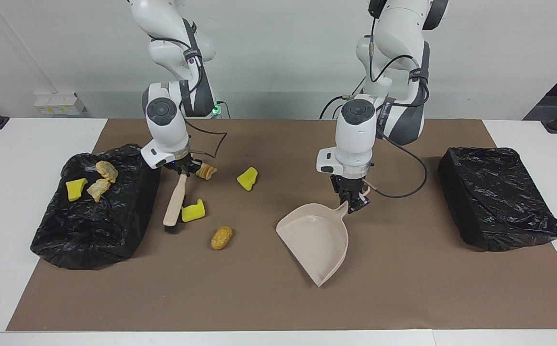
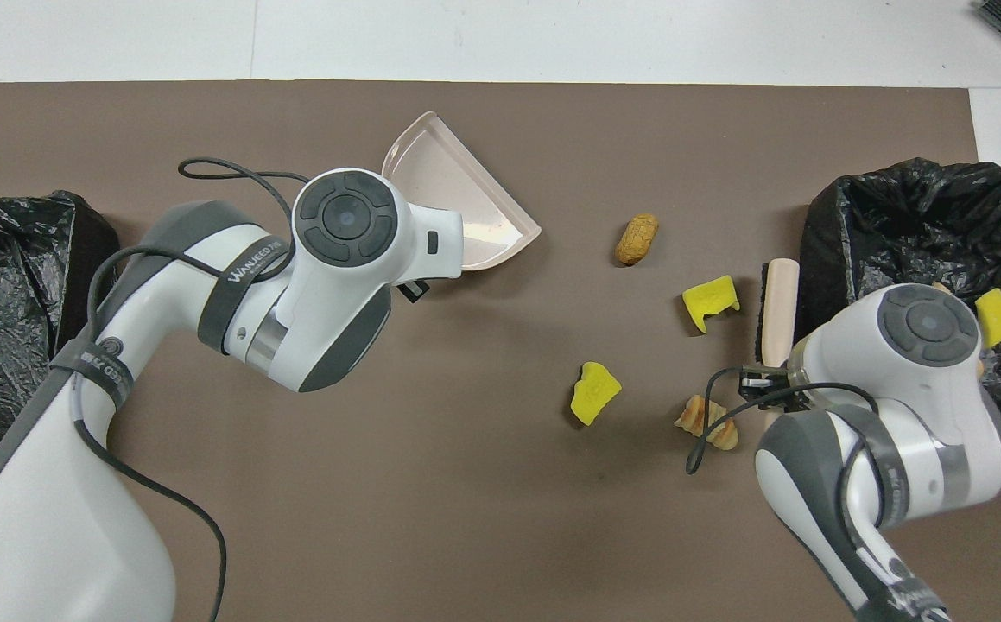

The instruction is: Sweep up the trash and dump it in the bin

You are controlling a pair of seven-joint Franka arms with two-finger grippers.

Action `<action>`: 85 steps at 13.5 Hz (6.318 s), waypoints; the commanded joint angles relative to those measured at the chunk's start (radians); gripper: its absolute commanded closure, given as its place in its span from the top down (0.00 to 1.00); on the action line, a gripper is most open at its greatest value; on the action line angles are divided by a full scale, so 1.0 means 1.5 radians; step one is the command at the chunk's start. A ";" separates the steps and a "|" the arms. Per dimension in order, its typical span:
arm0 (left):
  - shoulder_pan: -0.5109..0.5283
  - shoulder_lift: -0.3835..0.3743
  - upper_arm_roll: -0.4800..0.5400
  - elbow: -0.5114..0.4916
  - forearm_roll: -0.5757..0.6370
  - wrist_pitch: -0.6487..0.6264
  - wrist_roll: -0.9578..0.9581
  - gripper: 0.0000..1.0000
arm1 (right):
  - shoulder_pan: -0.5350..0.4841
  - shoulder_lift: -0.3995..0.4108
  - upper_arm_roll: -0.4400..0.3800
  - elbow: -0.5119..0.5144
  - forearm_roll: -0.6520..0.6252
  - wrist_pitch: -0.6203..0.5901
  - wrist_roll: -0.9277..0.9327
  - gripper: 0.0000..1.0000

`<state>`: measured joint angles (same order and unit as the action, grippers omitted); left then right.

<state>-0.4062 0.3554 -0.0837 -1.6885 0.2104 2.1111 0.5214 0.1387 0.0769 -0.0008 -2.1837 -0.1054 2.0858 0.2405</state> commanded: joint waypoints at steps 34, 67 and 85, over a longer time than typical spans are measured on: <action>0.017 -0.105 -0.005 -0.199 0.006 0.060 0.184 0.00 | 0.072 -0.098 0.043 0.093 0.179 -0.284 0.033 0.00; 0.034 -0.103 -0.006 -0.198 0.005 0.064 0.223 0.00 | 0.185 -0.042 0.058 -0.011 0.342 -0.003 0.458 0.00; 0.041 -0.103 -0.007 -0.199 0.004 0.066 0.292 0.00 | 0.131 0.155 0.052 0.355 0.127 -0.231 0.107 0.00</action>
<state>-0.3516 0.2330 -0.0890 -1.9424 0.2108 2.1938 0.9399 0.3478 0.3273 0.0691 -1.6213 0.1493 1.7571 0.4930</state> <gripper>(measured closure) 0.687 0.749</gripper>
